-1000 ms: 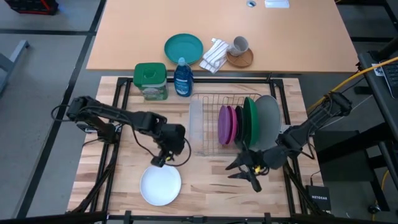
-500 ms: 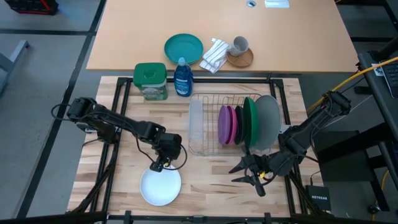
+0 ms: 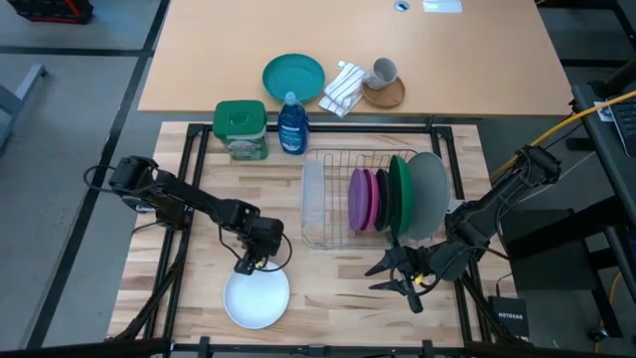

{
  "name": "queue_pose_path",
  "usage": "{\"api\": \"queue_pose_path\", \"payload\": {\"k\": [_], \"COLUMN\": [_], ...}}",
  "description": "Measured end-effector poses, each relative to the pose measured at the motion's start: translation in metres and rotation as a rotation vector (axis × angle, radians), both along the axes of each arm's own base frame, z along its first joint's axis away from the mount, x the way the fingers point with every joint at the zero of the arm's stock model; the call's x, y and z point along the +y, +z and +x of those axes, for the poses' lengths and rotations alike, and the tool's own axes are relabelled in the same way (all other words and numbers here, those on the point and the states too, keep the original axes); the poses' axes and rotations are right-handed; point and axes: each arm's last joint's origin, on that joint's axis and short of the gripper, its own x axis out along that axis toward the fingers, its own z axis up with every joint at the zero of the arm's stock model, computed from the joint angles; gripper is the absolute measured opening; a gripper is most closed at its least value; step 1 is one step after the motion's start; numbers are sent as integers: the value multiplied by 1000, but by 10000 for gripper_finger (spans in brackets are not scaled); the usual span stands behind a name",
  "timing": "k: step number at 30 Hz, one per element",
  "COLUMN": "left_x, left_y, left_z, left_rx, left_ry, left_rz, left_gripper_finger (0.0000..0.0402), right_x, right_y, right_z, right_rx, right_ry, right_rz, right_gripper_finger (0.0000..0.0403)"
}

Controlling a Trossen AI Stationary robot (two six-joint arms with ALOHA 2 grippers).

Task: Sort dishes
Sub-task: Put the white plate into the dish rack

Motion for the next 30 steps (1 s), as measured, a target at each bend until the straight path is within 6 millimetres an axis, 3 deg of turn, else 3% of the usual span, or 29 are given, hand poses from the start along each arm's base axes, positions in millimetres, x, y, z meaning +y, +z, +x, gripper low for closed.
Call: {"api": "queue_pose_path", "payload": {"k": [7, 15, 18, 25, 30], "left_x": [0, 3, 3, 0, -1], "left_y": [-10, -9, -5, 27, 59], "left_z": [0, 4, 8, 34, 56], "left_rx": [-13, -78, -97, -246, -416], "left_ry": [-43, -124, -129, -171, -228], "left_rz": [8, 28, 34, 47, 37], "left_gripper_finger": [102, 13, 11, 4, 3], "right_x": [0, 0, -1, -4, -13], "right_y": [0, 0, 0, 3, 19], "right_z": [0, 0, 0, -1, -12], "right_rx": [4, 2, -7, -27, -83], "right_ry": [0, -3, -35, -70, -57], "right_rz": [-3, -6, -16, -18, 6], "right_gripper_finger": [147, 147, 147, 147, 147]}}
